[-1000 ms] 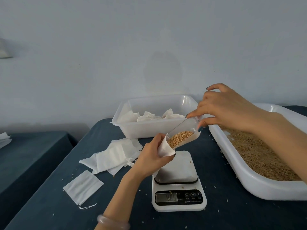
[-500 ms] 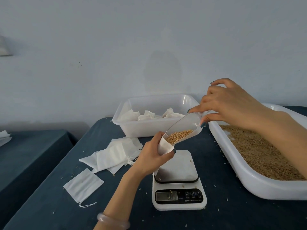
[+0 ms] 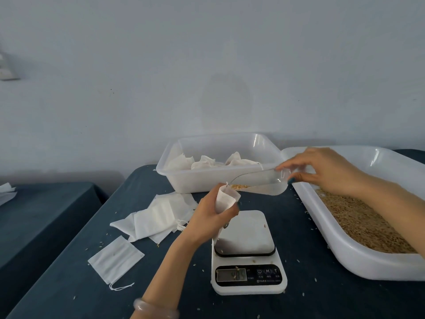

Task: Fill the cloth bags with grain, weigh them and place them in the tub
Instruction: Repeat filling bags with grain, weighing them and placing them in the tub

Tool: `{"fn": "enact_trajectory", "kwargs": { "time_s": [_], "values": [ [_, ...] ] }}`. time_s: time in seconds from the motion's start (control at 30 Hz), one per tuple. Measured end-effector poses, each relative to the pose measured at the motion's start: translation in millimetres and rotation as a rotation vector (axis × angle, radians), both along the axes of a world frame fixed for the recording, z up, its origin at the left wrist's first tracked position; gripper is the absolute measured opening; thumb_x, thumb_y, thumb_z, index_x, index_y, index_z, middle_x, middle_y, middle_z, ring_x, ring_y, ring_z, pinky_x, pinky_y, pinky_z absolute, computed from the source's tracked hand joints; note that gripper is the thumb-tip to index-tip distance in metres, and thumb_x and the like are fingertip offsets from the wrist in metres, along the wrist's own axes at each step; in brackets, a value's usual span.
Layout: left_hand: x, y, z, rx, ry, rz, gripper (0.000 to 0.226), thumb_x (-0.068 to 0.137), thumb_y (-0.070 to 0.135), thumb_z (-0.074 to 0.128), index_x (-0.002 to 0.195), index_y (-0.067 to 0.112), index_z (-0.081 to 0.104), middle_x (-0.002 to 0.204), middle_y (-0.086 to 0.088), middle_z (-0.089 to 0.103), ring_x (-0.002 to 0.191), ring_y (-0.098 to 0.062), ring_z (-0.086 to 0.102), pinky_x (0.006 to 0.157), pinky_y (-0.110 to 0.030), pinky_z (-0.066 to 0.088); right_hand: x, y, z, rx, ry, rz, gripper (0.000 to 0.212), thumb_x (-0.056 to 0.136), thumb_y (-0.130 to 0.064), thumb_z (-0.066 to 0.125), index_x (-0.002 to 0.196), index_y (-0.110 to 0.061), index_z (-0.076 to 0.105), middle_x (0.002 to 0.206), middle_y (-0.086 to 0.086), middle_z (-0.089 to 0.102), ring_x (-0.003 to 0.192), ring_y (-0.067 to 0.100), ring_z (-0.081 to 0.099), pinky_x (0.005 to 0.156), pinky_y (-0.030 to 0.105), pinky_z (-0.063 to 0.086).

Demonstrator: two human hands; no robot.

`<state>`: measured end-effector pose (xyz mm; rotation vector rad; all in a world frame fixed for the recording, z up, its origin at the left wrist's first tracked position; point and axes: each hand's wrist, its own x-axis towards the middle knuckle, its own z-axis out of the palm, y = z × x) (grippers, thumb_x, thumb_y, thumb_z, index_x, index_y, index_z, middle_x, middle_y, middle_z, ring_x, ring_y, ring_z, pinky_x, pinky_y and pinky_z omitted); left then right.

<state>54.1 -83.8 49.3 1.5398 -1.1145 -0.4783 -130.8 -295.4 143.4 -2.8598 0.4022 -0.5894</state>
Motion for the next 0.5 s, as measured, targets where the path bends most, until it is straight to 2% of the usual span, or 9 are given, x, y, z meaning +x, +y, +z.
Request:
{"fn": "enact_trajectory", "kwargs": {
  "time_s": [0.07, 0.1, 0.17, 0.2, 0.27, 0.33, 0.43, 0.47, 0.5],
  "values": [
    [-1, 1, 1, -0.027, 0.025, -0.054, 0.017, 0.09, 0.032, 0.059, 0.106, 0.028, 0.056, 0.076, 0.007, 0.065, 0.058, -0.011, 0.051, 0.058, -0.024, 0.048, -2, -7, -16, 0.18, 0.02, 0.0, 0.029, 0.087, -0.031, 0.068, 0.1, -0.056, 0.063, 0.094, -0.024, 0.067, 0.094, -0.005, 0.058, 0.074, 0.013, 0.044],
    [-1, 1, 2, -0.043, 0.033, -0.083, 0.012, 0.094, 0.031, 0.056, 0.104, 0.023, 0.056, 0.077, 0.004, 0.064, 0.059, -0.013, 0.05, 0.058, -0.025, 0.047, -2, -9, -22, 0.29, 0.001, 0.012, 0.023, 0.088, -0.028, 0.067, 0.101, -0.047, 0.067, 0.098, -0.023, 0.07, 0.097, -0.009, 0.06, 0.082, 0.014, 0.048],
    [-1, 1, 2, -0.073, 0.046, -0.115, 0.014, 0.102, 0.03, 0.05, 0.096, 0.02, 0.056, 0.078, 0.001, 0.062, 0.059, -0.016, 0.047, 0.057, -0.026, 0.045, -3, -10, -30, 0.479, -0.057, 0.01, 0.018, 0.085, -0.031, 0.065, 0.102, -0.03, 0.072, 0.103, -0.018, 0.072, 0.099, -0.007, 0.064, 0.094, 0.022, 0.049],
    [0, 1, 3, -0.086, 0.045, -0.116, 0.019, 0.104, 0.03, 0.047, 0.092, 0.019, 0.057, 0.079, 0.0, 0.061, 0.059, -0.016, 0.047, 0.058, -0.027, 0.044, -5, -12, -32, 0.536, -0.092, -0.012, 0.023, 0.081, -0.035, 0.064, 0.102, -0.027, 0.071, 0.102, -0.016, 0.073, 0.098, -0.004, 0.066, 0.094, 0.023, 0.05],
    [3, 0, 4, -0.11, 0.035, -0.103, 0.024, 0.103, 0.03, 0.045, 0.086, 0.019, 0.059, 0.079, -0.002, 0.06, 0.063, -0.016, 0.051, 0.063, -0.027, 0.045, -8, -17, -33, 0.595, -0.153, -0.091, 0.029, 0.077, -0.043, 0.061, 0.101, -0.028, 0.069, 0.099, -0.014, 0.073, 0.094, 0.0, 0.067, 0.087, 0.023, 0.05],
    [5, 0, 6, -0.125, -0.002, -0.072, 0.026, 0.101, 0.031, 0.047, 0.084, 0.019, 0.063, 0.081, -0.005, 0.06, 0.072, -0.013, 0.055, 0.068, -0.022, 0.045, -12, -23, -33, 0.642, -0.2, -0.186, 0.027, 0.085, -0.041, 0.061, 0.105, -0.024, 0.067, 0.096, -0.011, 0.072, 0.09, 0.004, 0.066, 0.077, 0.025, 0.051],
    [8, 0, 8, -0.097, -0.198, 0.044, 0.024, 0.099, 0.038, 0.051, 0.088, 0.032, 0.071, 0.103, 0.003, 0.059, 0.1, -0.006, 0.052, 0.087, -0.013, 0.038, -16, -33, -36, 0.638, -0.243, -0.339, 0.023, 0.094, -0.028, 0.06, 0.112, -0.014, 0.063, 0.09, -0.006, 0.066, 0.071, 0.004, 0.061, 0.059, 0.023, 0.047],
    [9, 0, 9, -0.091, -0.274, 0.093, 0.024, 0.096, 0.04, 0.048, 0.091, 0.037, 0.072, 0.109, 0.008, 0.054, 0.108, -0.003, 0.045, 0.092, -0.009, 0.033, -18, -38, -38, 0.61, -0.231, -0.39, 0.027, 0.095, -0.028, 0.06, 0.115, -0.011, 0.063, 0.091, -0.004, 0.065, 0.072, 0.007, 0.06, 0.061, 0.026, 0.045],
    [10, 0, 10, -0.097, -0.301, 0.125, 0.025, 0.094, 0.04, 0.047, 0.094, 0.039, 0.072, 0.109, 0.01, 0.049, 0.106, -0.001, 0.042, 0.091, -0.007, 0.031, -21, -42, -40, 0.576, -0.199, -0.44, 0.03, 0.095, -0.029, 0.06, 0.117, -0.008, 0.062, 0.093, -0.001, 0.064, 0.077, 0.012, 0.058, 0.066, 0.029, 0.043]
  ]
}}
